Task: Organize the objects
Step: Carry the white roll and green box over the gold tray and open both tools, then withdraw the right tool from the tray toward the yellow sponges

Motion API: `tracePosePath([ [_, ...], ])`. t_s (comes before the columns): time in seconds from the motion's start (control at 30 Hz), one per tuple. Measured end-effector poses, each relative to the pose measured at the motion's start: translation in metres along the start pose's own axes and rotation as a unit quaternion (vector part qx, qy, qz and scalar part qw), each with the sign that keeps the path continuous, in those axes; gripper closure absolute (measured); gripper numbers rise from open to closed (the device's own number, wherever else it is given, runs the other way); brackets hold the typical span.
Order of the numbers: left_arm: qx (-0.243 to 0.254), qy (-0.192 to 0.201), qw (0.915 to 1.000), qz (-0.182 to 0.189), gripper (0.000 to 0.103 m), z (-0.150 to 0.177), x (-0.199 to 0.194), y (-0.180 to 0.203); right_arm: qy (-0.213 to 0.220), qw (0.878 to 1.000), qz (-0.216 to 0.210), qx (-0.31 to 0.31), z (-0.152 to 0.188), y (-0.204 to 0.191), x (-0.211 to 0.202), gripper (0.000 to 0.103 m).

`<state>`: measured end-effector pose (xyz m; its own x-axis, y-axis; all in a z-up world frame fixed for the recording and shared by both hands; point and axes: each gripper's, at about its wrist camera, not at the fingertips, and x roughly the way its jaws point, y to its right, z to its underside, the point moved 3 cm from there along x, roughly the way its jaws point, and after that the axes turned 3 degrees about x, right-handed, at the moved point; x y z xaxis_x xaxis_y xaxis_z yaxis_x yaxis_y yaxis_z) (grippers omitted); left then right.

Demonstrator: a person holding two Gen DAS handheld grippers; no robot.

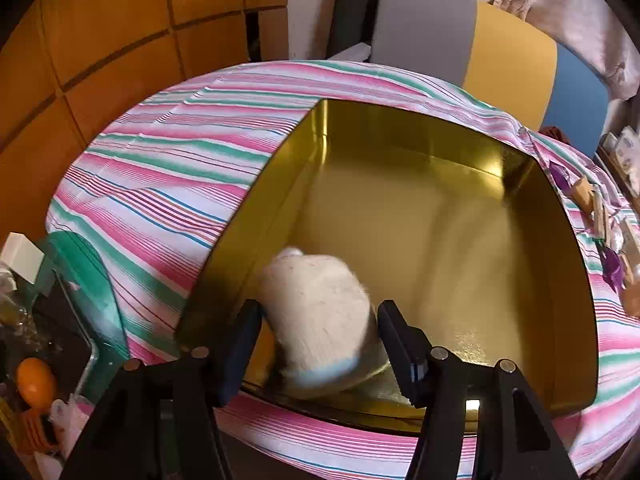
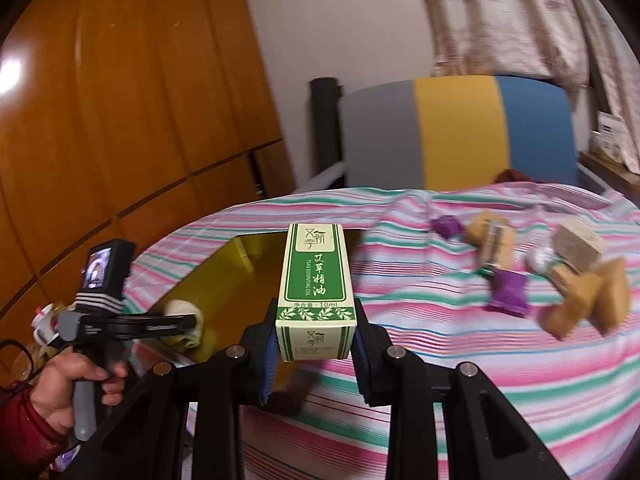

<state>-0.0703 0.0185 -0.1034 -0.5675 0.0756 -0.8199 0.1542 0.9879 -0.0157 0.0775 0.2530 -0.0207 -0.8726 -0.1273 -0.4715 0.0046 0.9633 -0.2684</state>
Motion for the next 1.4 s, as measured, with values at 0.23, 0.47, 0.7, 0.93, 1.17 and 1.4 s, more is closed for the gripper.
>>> tracePosePath([
  [0.23, -0.021, 0.058, 0.9972, -0.042, 0.011, -0.019, -0.035, -0.017, -0.049, 0.998, -0.033, -0.003, 0.007, -0.031, 0.036, 0.072],
  [0.47, -0.094, 0.1, 0.9889, -0.058, 0.0, -0.034, -0.068, -0.055, -0.124, 0.991, -0.046, -0.012, 0.022, -0.058, 0.089, 0.072],
  [0.7, -0.12, 0.101, 0.9844, -0.079, 0.0, -0.039, -0.081, -0.069, -0.191, 0.981, -0.041, -0.017, 0.038, -0.088, 0.14, 0.072],
  [0.93, -0.147, 0.091, 0.9829, -0.063, 0.0, -0.038, -0.083, -0.077, -0.222, 0.974, -0.029, -0.017, 0.04, -0.111, 0.176, 0.068],
  [1.17, -0.167, 0.09, 0.9799, -0.062, 0.0, -0.036, -0.082, -0.082, -0.213, 0.976, -0.044, 0.012, 0.036, -0.109, 0.167, 0.06],
  [1.4, -0.171, 0.072, 0.9816, -0.043, 0.0, -0.031, -0.073, -0.074, -0.172, 0.985, -0.033, 0.002, 0.024, -0.099, 0.139, 0.06],
])
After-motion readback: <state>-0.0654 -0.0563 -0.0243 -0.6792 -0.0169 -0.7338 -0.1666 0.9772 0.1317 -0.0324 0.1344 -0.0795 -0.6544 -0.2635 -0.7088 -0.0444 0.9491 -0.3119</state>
